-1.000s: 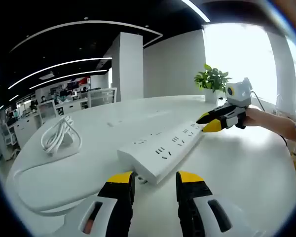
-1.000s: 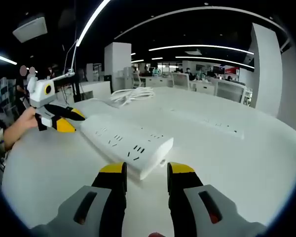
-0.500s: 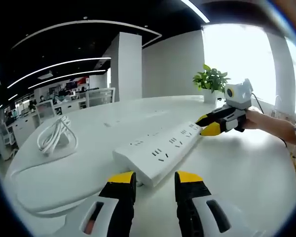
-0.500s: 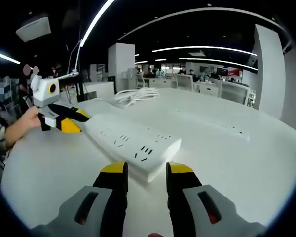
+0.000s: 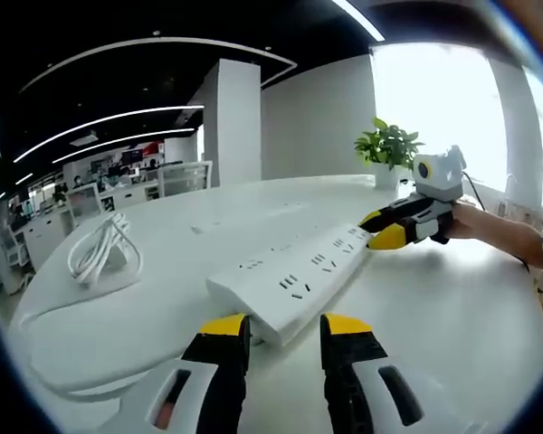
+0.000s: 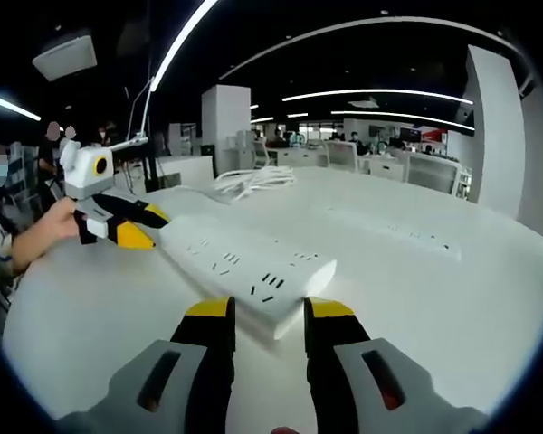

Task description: Straighten the power strip on the desk, plug the charger into it

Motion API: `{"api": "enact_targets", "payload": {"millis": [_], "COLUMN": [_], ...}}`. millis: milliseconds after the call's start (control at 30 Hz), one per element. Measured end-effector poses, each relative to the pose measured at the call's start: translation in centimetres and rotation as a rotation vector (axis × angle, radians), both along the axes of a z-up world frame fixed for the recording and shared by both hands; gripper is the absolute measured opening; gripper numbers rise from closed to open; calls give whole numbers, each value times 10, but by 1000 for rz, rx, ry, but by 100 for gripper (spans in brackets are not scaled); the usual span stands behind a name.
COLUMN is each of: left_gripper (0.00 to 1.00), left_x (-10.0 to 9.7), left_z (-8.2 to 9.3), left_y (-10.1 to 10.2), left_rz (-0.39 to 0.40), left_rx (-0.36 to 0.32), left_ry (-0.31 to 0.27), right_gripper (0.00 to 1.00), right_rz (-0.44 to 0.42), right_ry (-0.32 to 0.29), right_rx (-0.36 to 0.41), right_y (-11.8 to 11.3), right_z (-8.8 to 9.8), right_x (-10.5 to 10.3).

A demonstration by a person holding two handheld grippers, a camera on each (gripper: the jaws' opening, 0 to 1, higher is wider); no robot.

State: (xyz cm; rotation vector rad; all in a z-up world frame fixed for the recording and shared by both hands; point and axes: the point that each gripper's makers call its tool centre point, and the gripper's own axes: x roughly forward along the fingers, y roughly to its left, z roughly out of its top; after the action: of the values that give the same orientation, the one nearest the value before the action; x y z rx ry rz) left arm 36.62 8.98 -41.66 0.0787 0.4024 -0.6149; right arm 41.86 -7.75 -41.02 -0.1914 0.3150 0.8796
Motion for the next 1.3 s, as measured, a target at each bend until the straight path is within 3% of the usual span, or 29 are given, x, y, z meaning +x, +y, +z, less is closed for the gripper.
{"api": "enact_targets", "payload": {"millis": [1300], "left_gripper": [28], "left_x": [7], "left_z": [-3], "left_y": [0], "left_rz": [37], "left_rx": [-12], "left_ry": [-9], "right_gripper": [30], "right_rz": [6], "right_ry": [-30], "right_rx": [-24], "right_y": [1], "right_z": [-4], "right_x": [1]}}
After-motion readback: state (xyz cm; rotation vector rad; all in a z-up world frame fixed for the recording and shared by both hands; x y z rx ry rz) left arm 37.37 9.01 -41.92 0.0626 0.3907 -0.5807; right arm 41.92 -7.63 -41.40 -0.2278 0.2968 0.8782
